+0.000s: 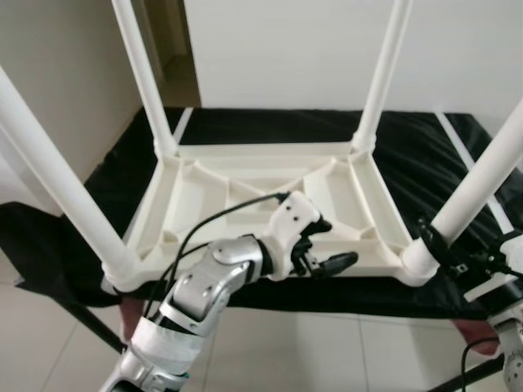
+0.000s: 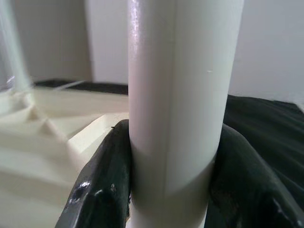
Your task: Building children table
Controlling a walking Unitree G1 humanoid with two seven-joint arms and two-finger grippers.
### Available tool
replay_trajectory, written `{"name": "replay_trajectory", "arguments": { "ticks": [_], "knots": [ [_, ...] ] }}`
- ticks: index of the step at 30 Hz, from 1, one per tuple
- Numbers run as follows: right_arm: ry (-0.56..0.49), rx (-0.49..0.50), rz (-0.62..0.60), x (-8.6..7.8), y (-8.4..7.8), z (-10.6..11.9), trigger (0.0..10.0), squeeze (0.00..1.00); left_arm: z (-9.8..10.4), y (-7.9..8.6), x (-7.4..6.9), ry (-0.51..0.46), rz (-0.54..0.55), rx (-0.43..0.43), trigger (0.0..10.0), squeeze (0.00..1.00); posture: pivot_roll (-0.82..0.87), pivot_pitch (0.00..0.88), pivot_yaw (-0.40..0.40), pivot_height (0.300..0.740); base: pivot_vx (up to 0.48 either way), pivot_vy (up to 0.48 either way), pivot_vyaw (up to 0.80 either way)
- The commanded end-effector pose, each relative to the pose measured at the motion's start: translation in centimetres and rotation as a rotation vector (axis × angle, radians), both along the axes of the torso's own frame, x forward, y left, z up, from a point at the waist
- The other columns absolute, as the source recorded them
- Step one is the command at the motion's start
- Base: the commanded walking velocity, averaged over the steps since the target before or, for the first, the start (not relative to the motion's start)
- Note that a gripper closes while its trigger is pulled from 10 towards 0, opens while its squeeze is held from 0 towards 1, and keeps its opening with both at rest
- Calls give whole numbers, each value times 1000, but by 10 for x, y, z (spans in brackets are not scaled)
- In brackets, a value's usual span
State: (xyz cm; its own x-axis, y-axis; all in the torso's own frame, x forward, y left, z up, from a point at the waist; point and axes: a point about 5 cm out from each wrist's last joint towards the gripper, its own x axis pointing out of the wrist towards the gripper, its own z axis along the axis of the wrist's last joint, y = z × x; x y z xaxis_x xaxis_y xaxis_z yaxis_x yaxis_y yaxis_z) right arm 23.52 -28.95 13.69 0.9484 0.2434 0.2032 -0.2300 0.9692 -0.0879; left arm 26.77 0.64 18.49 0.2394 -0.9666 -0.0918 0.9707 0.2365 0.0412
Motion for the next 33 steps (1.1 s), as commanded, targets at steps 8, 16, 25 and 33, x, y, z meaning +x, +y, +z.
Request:
{"name": "replay_trajectory", "arguments": {
  "ticks": [8, 16, 25, 33],
  "knots": [
    [263, 87, -218, -14, -6, -56, 10000, 0, 3, -2, -2, -11, -45, 12, 10000, 0, -48, 45, 96, 740, 0, 0, 0],
    [263, 61, -335, -7, 5, -59, 10000, 0, 2, -2, -2, -6, -42, 12, 10000, 0, -46, 52, 88, 740, 0, 0, 0],
    [241, 65, -538, 3, 34, -56, 10000, 0, 3, -2, -2, -3, -35, 6, 10000, 0, -46, 56, 77, 740, 0, 0, 0],
    [256, 170, -737, 6, 65, -58, 10000, 0, 3, -2, -2, -4, -26, 3, 10000, 0, -36, 56, 63, 740, 0, 0, 0]
  ]
}}
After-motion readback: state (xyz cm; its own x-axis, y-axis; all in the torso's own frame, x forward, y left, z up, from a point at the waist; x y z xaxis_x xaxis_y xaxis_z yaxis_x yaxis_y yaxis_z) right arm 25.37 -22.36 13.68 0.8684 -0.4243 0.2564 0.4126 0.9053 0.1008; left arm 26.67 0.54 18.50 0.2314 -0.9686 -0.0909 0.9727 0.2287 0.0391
